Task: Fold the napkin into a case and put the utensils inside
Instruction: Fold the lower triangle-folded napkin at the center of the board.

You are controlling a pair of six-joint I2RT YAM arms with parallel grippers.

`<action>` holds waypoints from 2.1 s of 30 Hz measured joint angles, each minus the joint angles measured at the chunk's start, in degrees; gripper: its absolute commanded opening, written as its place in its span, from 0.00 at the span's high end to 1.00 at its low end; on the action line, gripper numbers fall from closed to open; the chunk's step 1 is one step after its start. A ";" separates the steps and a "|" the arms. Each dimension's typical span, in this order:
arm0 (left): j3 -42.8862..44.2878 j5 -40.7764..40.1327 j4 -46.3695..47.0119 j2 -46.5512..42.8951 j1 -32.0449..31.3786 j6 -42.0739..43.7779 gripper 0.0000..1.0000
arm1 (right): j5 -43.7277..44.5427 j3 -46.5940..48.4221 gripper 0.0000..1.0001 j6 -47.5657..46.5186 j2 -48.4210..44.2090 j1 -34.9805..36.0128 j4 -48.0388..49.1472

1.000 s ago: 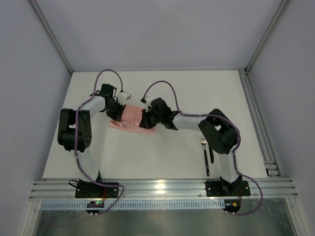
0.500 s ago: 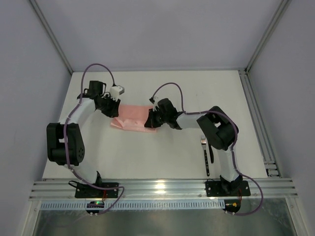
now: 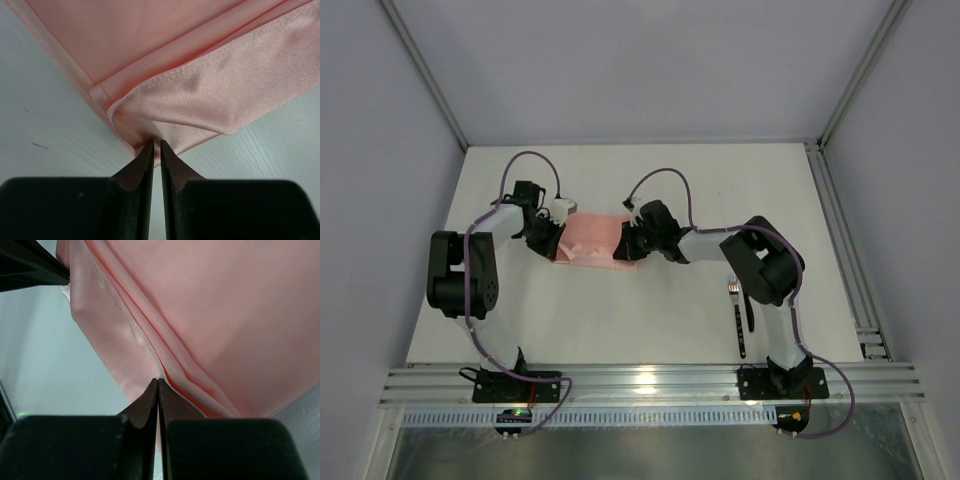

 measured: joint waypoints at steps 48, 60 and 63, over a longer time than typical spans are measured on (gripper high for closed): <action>13.25 21.38 -11.93 1.11 10.23 9.62 0.66 | -1.16 4.33 0.96 -5.14 0.07 0.04 -9.29; 8.79 17.22 -7.37 4.42 9.38 17.20 0.63 | -1.77 5.33 0.96 -5.68 0.66 0.04 -9.97; 9.16 16.98 -7.26 6.71 9.07 18.08 0.65 | -1.79 5.38 0.96 -5.84 0.68 0.04 -10.10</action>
